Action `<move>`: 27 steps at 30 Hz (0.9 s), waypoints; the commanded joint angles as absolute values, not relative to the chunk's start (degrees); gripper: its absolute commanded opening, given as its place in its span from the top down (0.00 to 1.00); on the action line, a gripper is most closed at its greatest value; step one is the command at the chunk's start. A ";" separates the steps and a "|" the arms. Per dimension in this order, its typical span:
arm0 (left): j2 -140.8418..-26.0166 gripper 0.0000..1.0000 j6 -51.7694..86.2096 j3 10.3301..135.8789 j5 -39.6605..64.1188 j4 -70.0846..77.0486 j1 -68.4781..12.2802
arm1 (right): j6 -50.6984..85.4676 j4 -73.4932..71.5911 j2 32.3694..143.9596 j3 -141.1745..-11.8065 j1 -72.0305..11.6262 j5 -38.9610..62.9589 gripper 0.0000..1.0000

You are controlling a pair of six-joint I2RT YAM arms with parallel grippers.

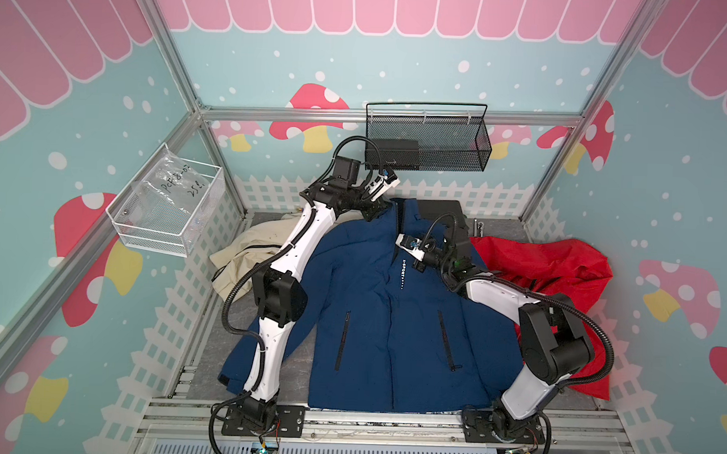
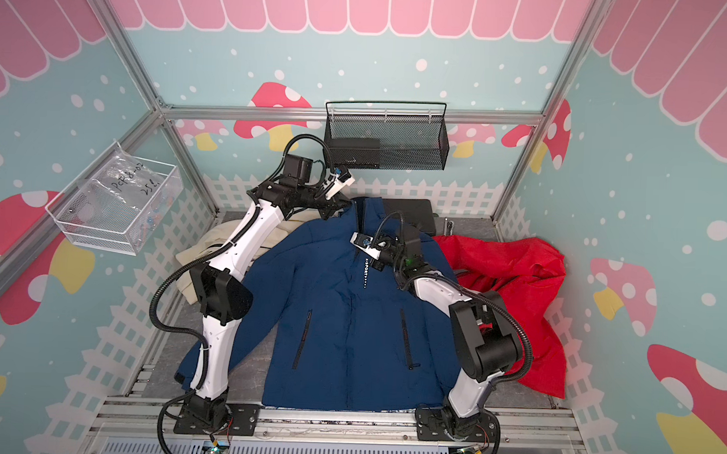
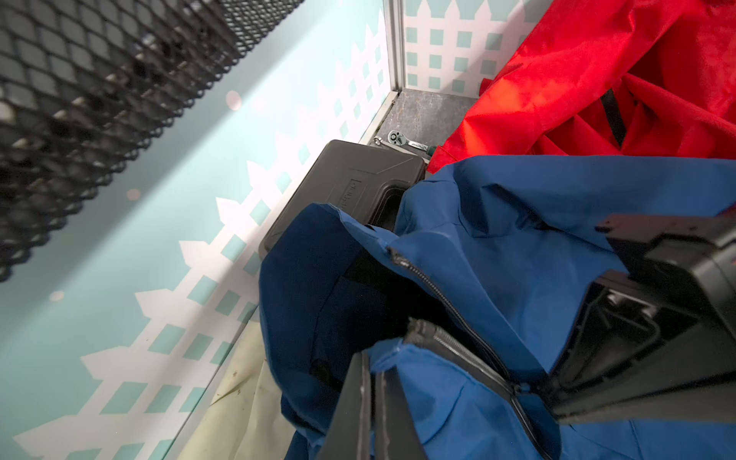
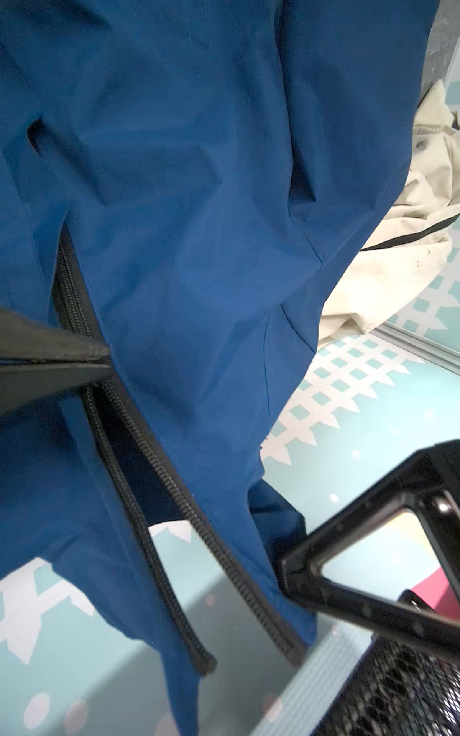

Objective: Unzip the jacket
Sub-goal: Unzip the zipper on the jacket.

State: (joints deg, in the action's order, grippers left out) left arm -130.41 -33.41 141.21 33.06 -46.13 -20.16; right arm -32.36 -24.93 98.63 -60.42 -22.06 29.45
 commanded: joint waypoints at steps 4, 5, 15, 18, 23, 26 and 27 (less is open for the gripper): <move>-129.82 1.00 -31.32 144.05 31.94 -39.86 -19.10 | -30.24 -19.23 99.60 -57.68 -23.33 31.29 1.00; -129.81 1.00 -30.93 144.12 31.59 -39.84 -19.07 | -30.11 -19.08 99.50 -57.49 -23.46 31.20 1.00; -129.48 1.00 -28.32 143.19 26.78 -38.59 -19.08 | -28.31 -18.34 98.83 -55.99 -24.42 30.41 1.00; -129.46 1.00 -27.40 142.67 24.60 -37.33 -19.08 | -27.95 -17.84 98.55 -55.43 -24.78 30.50 1.00; -129.46 1.00 -25.76 142.23 23.55 -35.76 -19.09 | -27.60 -17.09 97.74 -54.34 -25.48 30.67 1.00; -129.63 1.00 -24.45 142.29 22.43 -35.33 -19.14 | -27.47 -16.27 97.26 -53.90 -25.92 30.26 1.00; -129.68 1.00 -24.29 142.29 22.56 -35.33 -19.15 | -27.44 -16.11 97.13 -53.75 -26.01 30.15 1.00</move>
State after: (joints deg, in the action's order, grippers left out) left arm -130.41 -26.52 141.21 25.02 -42.83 -19.97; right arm -27.99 -21.82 98.32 -55.66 -24.82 28.62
